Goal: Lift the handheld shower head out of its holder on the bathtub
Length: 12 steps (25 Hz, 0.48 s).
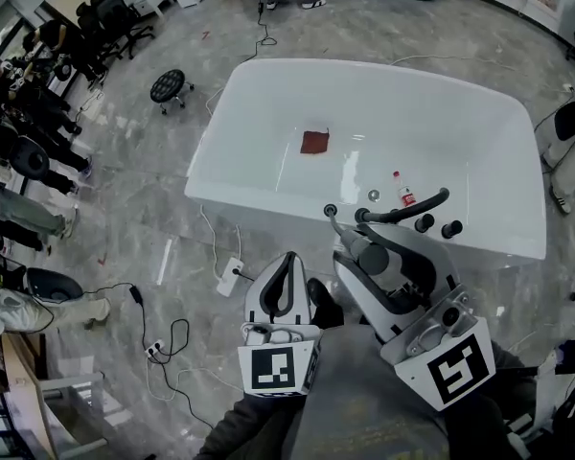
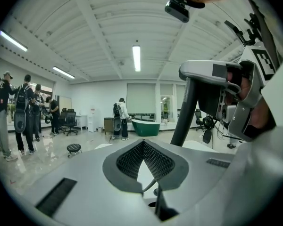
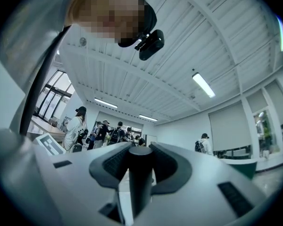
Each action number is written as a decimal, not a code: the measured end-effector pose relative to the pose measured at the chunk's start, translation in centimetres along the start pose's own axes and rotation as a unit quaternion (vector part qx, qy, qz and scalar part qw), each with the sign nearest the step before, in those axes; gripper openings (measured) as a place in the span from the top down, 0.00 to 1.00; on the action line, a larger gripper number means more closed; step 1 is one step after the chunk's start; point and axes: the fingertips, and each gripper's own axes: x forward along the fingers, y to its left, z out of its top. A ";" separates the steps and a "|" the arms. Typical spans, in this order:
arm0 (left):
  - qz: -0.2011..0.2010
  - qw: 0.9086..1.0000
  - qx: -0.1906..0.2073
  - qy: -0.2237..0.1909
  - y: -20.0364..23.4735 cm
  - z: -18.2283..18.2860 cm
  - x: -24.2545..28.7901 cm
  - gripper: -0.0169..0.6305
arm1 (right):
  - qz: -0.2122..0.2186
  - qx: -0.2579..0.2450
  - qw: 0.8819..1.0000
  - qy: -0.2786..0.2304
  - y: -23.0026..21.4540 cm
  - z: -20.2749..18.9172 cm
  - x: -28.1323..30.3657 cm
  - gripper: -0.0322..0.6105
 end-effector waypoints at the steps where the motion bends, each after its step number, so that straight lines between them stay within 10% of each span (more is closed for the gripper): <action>1: 0.002 1.000 0.003 -0.002 0.0 0.2 -0.2 0.97 | 0.000 0.001 1.000 -0.001 0.1 0.0 -0.1 0.76; 12: 0.003 1.000 0.012 -0.007 1.1 0.6 0.4 0.97 | 0.012 0.001 1.000 -0.006 0.5 -0.5 1.2 0.76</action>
